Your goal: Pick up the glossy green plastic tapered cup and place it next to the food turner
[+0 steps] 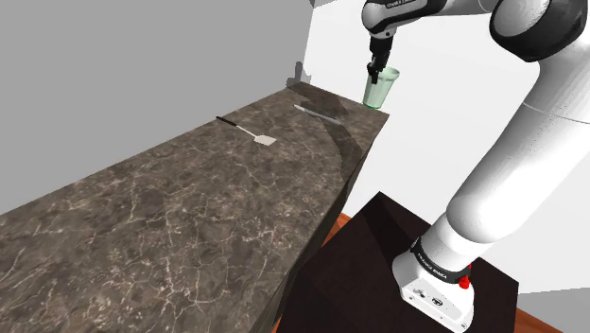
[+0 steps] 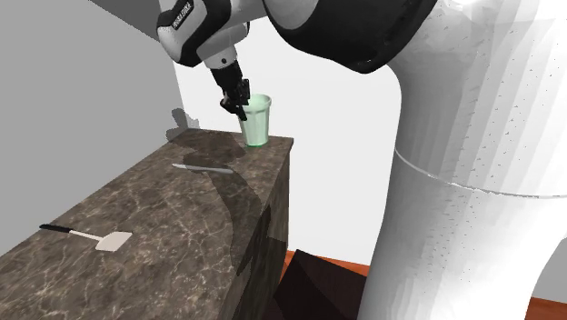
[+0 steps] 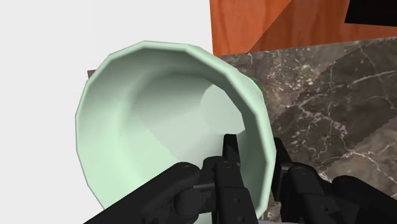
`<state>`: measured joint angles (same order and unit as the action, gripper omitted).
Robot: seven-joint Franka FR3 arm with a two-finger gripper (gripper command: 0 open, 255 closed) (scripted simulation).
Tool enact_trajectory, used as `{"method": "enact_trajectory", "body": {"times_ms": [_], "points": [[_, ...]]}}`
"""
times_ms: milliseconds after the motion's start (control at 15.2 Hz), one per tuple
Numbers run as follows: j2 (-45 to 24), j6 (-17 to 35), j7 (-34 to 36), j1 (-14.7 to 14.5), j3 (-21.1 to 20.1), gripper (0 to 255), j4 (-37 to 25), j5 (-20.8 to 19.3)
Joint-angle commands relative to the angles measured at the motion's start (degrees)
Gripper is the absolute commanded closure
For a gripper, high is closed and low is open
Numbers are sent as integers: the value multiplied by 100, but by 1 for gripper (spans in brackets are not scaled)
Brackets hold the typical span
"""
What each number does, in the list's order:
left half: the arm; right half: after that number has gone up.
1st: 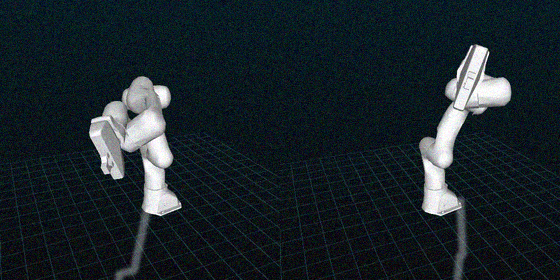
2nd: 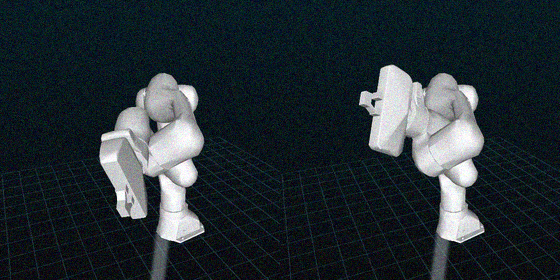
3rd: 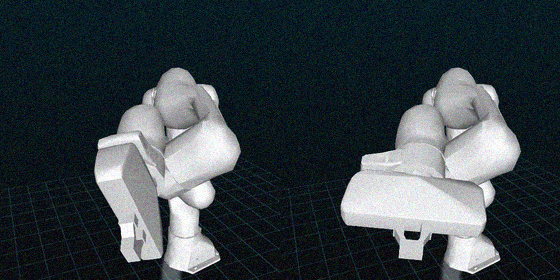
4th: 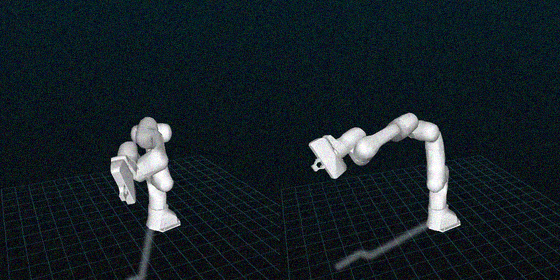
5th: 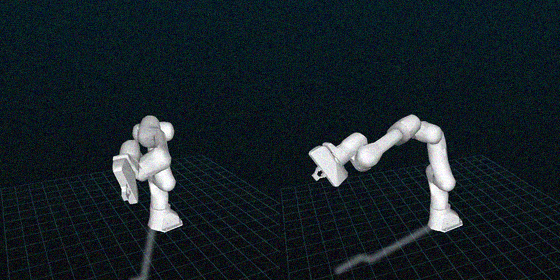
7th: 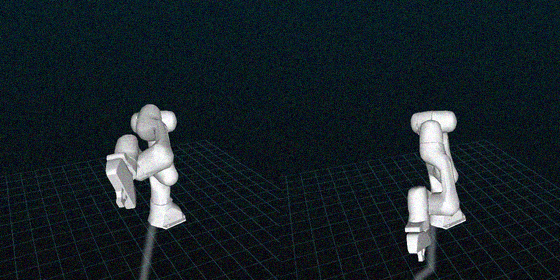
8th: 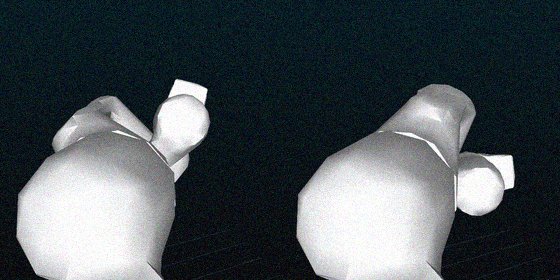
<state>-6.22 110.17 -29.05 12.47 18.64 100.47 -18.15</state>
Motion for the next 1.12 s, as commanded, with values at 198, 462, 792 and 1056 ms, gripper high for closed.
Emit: {"method": "enact_trajectory", "body": {"times_ms": [198,462,792,1056], "points": [[19,-355,-102,-10,-7,255,-351,30],[14,-645,-192,-13,-10,255,-660,56],[-25,-1017,-311,-13,-10,255,-1086,93],[275,-1133,108,-262,-190,255,-777,-37]]}}
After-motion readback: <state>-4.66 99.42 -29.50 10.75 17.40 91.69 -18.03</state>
